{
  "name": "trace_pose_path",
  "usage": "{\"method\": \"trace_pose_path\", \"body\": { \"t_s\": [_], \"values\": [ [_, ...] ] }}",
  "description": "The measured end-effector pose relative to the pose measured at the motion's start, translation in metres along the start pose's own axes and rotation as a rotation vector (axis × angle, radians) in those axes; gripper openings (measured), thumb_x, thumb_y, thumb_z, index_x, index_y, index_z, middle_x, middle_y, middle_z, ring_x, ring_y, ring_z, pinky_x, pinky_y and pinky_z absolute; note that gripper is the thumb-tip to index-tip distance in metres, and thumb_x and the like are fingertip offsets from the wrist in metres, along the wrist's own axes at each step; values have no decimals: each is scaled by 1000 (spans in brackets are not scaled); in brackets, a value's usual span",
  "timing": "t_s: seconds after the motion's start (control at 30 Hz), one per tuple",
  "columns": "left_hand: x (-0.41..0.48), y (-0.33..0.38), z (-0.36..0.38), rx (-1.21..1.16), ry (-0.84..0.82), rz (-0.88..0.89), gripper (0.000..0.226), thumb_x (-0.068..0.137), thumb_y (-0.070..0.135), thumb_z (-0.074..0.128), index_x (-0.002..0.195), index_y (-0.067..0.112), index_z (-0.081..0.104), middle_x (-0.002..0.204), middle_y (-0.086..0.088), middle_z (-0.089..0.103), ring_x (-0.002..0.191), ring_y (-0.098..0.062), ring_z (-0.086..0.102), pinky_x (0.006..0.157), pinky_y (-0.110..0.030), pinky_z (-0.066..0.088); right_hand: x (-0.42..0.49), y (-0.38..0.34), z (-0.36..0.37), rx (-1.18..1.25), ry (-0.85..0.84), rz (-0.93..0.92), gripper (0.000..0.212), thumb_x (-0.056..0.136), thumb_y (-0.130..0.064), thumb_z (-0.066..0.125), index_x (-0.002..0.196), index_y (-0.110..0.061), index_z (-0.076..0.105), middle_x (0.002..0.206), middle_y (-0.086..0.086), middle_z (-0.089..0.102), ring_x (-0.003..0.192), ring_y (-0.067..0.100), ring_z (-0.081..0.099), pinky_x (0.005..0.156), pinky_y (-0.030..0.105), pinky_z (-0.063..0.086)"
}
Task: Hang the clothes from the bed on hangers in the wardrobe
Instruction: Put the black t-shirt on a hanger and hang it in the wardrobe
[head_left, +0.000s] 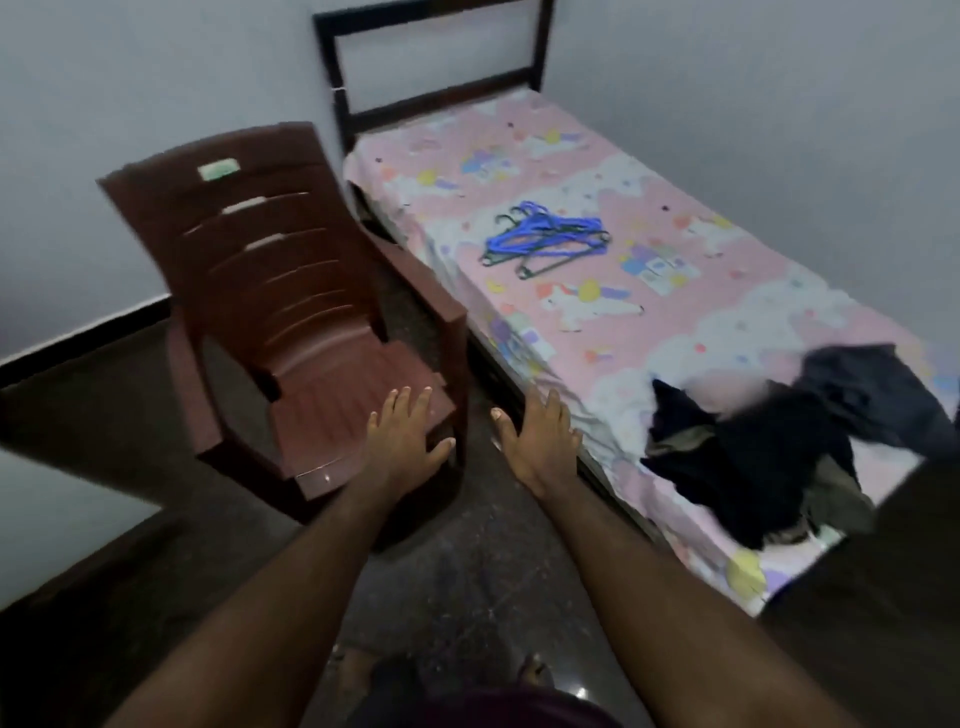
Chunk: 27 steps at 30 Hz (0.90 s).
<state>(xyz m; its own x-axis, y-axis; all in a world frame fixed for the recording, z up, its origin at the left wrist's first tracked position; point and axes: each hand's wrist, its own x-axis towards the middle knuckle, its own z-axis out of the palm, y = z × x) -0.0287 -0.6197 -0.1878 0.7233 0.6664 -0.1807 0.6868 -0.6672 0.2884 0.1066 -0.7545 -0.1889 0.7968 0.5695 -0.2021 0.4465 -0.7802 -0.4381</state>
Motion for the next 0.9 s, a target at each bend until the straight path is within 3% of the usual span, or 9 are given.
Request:
{"method": "trace_pose_path", "body": {
  "t_s": [0.23, 0.43, 0.7, 0.9],
  "values": [
    [23, 119, 33, -15, -62, 205, 83, 89, 51, 58, 155, 18, 20, 160, -13, 21, 148, -29, 17, 116, -46, 21, 4, 117, -51, 117, 68, 234, 73, 96, -63, 36, 156, -25, 18, 163, 11, 11, 148, 33, 12, 115, 60, 13],
    [70, 195, 57, -51, -177, 384, 77, 93, 44, 58, 154, 13, 22, 159, -14, 22, 145, -30, 24, 110, -46, 32, 25, 180, -73, 203, 98, 384, 74, 98, -61, 37, 157, -24, 13, 163, 12, 8, 148, 33, 15, 115, 57, 14],
    [173, 258, 74, -96, -331, 547, 76, 92, 37, 61, 152, 8, 24, 154, -19, 28, 139, -35, 32, 108, -43, 33, 80, 226, -102, 197, 127, 556, 72, 98, -52, 46, 155, -18, 18, 161, 14, 13, 144, 36, 23, 110, 51, 27],
    [239, 290, 84, 46, -363, 695, 84, 90, 49, 59, 155, 14, 18, 160, -19, 15, 147, -36, 15, 113, -50, 26, 134, 243, -113, 205, 145, 718, 72, 97, -53, 47, 154, -19, 22, 161, 12, 15, 144, 34, 24, 110, 51, 28]
  ]
}}
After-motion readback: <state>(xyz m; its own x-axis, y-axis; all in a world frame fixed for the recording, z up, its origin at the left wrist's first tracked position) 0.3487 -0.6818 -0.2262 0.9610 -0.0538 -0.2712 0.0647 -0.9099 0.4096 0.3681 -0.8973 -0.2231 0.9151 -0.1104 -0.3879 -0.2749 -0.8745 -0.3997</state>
